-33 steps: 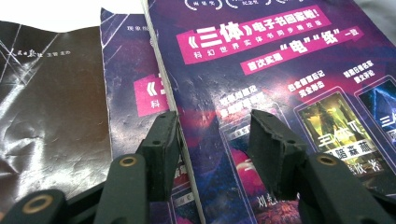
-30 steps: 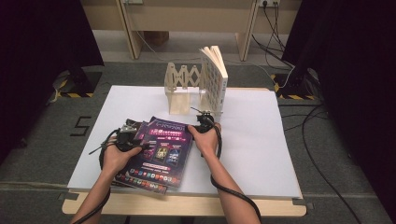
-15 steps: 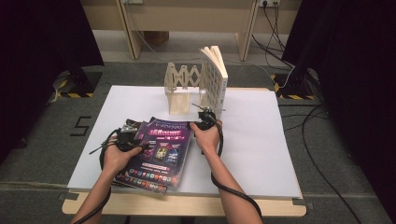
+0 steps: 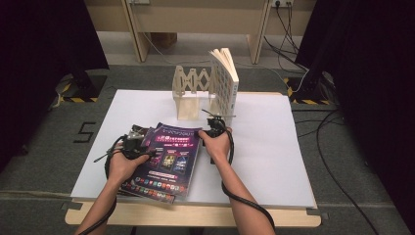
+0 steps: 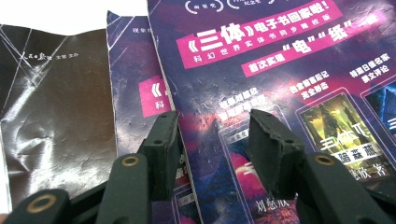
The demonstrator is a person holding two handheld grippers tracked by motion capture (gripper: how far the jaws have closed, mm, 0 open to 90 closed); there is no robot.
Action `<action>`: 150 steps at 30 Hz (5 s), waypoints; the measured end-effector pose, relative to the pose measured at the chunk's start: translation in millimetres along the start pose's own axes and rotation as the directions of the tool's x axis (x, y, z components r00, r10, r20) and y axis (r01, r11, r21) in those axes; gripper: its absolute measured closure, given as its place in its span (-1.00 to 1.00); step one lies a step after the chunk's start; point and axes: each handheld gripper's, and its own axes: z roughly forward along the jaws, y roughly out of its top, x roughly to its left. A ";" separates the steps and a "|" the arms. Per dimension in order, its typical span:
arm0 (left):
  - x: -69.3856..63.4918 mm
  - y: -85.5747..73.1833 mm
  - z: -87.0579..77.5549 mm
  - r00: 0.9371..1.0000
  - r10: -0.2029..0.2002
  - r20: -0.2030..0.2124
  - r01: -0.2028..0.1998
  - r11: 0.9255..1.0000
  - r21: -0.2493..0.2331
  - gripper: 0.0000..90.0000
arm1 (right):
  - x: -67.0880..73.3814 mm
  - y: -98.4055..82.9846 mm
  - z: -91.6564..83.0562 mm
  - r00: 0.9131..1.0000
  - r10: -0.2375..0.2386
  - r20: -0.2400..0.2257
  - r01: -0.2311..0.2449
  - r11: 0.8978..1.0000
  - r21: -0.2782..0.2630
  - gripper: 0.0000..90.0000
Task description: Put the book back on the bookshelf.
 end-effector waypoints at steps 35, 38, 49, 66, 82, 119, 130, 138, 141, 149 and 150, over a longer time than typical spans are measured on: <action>17.3 -14.0 -35.0 0.996 -0.087 0.004 0.086 0.987 -0.135 -0.06 | 26.6 22.1 -63.3 0.988 -0.011 -0.155 -0.009 0.991 -0.130 0.85; 16.8 -14.4 -35.5 0.997 -0.083 0.003 0.082 0.988 -0.134 -0.06 | 26.3 22.8 -67.6 0.988 -0.023 -0.150 0.001 0.990 -0.144 0.85; 15.1 -15.6 -35.7 0.996 -0.090 0.002 0.089 0.986 -0.142 -0.06 | 26.9 24.5 -90.2 0.990 -0.074 -0.119 0.049 0.978 -0.201 0.86; 16.0 -16.0 -33.3 0.995 -0.099 0.000 0.098 0.984 -0.150 -0.05 | 28.3 27.3 -123.9 0.988 -0.134 -0.081 0.103 0.945 -0.311 0.86; 17.8 -18.2 -38.6 0.994 -0.112 -0.008 0.109 0.980 -0.168 -0.05 | 31.7 33.6 -145.2 0.986 -0.162 -0.025 0.138 0.904 -0.405 0.86; 21.4 -21.8 -44.2 0.991 -0.136 -0.013 0.132 0.974 -0.184 -0.07 | 39.4 57.0 -169.4 0.981 -0.195 0.015 0.174 0.830 -0.529 0.86; 22.4 -22.7 -42.6 0.991 -0.133 -0.010 0.129 0.975 -0.181 -0.07 | 42.5 69.0 -172.1 0.982 -0.189 0.014 0.166 0.820 -0.547 0.86; 22.9 -22.9 -43.0 0.991 -0.132 -0.014 0.127 0.975 -0.181 -0.07 | 45.7 74.1 -169.8 0.978 -0.203 0.047 0.195 0.806 -0.558 0.86; 23.0 -22.8 -42.6 0.991 -0.133 -0.014 0.128 0.975 -0.181 -0.07 | 47.6 76.2 -169.4 0.977 -0.206 0.058 0.203 0.802 -0.561 0.86; 23.6 -23.4 -42.0 0.992 -0.129 -0.013 0.125 0.976 -0.180 -0.07 | 49.0 85.0 -164.3 0.977 -0.196 0.079 0.206 0.801 -0.562 0.86; 23.7 -23.5 -41.9 0.992 -0.129 -0.013 0.124 0.976 -0.178 -0.07 | 48.3 86.0 -163.7 0.978 -0.194 0.081 0.206 0.799 -0.564 0.86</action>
